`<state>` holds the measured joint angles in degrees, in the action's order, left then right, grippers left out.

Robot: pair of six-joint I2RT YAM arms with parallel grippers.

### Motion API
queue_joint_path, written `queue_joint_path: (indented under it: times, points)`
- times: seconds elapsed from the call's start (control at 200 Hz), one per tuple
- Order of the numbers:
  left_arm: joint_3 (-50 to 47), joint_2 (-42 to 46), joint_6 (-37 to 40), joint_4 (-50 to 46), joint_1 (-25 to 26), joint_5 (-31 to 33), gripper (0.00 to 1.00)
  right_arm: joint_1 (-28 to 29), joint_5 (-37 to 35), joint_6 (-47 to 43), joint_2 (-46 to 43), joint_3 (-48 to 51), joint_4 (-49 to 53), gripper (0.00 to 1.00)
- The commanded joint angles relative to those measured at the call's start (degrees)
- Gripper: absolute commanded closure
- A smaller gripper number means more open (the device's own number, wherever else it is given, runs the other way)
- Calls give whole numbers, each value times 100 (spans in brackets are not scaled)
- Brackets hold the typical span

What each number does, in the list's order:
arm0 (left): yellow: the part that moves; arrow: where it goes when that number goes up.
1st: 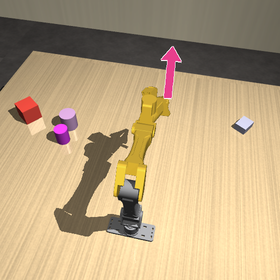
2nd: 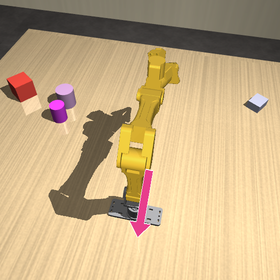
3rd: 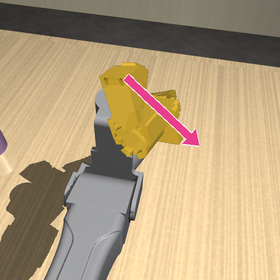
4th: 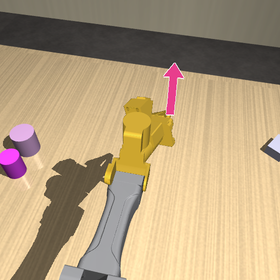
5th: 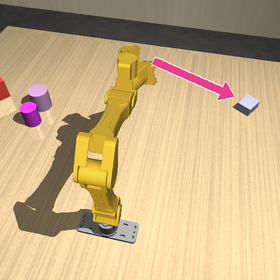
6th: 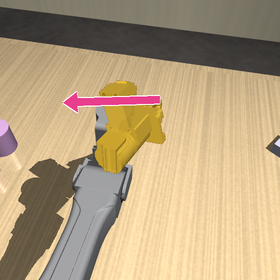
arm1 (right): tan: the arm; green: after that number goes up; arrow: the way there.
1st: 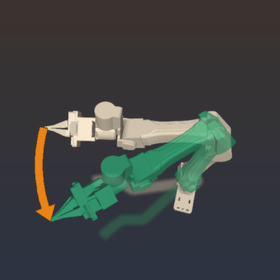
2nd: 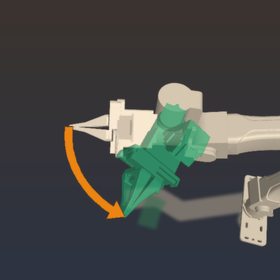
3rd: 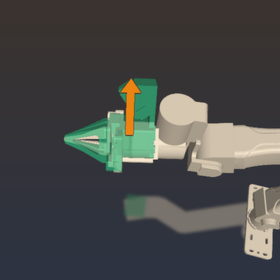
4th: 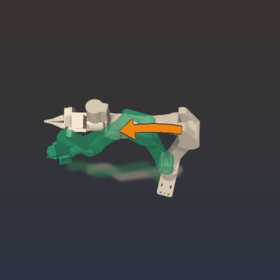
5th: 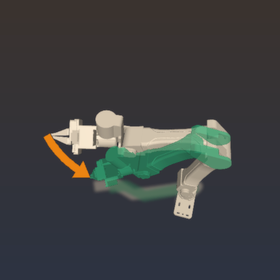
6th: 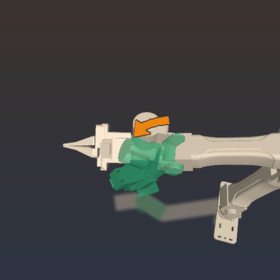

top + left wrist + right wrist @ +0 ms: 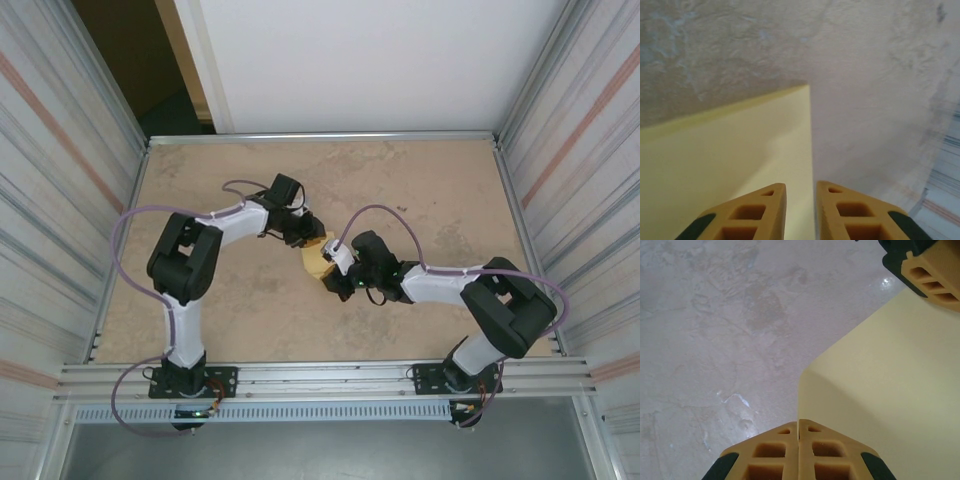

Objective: Fold a paper plane with a square sheet of paper (pick it up from the middle)

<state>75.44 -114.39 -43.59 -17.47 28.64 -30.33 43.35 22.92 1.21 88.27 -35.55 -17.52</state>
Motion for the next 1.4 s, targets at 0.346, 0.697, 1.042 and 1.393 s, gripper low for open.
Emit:
queue_joint_path:
  times: [0.346,0.697,1.042,1.393]
  points:
    - [699,-833,736,-1197,168,385,85,-277,-234,1138,293,-192,214,100]
    - [867,-1024,1070,-1483,177,404,87,-302,-1183,1774,551,-479,664,100]
    - [875,-1057,1157,-1499,173,332,87,-308,-1411,1966,686,-561,726,100]
    - [894,-1081,1178,-1488,177,282,87,-302,-1464,1988,813,-644,811,100]
